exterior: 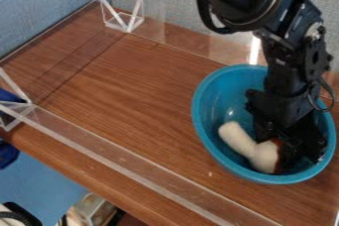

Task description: Remove the mushroom from inside the blue bowl and put it on the table

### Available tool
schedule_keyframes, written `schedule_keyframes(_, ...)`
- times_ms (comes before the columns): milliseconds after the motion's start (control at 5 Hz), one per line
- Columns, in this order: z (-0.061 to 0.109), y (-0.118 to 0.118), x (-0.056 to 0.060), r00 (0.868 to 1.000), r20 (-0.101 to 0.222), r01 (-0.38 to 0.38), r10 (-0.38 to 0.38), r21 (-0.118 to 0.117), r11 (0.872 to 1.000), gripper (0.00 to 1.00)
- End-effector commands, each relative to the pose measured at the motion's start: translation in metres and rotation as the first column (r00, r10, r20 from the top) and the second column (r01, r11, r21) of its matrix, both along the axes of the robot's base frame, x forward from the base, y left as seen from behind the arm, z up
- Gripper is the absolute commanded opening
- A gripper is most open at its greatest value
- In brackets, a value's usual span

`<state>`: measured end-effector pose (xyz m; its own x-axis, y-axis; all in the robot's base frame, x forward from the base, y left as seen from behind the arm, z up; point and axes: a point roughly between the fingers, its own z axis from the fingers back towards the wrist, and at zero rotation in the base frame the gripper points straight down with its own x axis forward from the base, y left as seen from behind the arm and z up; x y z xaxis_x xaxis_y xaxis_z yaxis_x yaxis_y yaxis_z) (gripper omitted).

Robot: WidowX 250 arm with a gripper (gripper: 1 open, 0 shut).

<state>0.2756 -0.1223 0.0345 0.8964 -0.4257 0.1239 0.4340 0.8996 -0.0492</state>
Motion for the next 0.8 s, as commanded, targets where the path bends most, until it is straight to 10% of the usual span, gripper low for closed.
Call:
schedule_keyframes(0, -0.0063, 0.006, -0.0155, 0.999, -0.047, -0.003, 0.004, 0.019, 1.0, 0.0)
schedule_keyframes(600, 0.0002, 0.0158, -0.0211, 0.998, -0.051, -0.033, 0.035, 0.028, 0.999, 0.0)
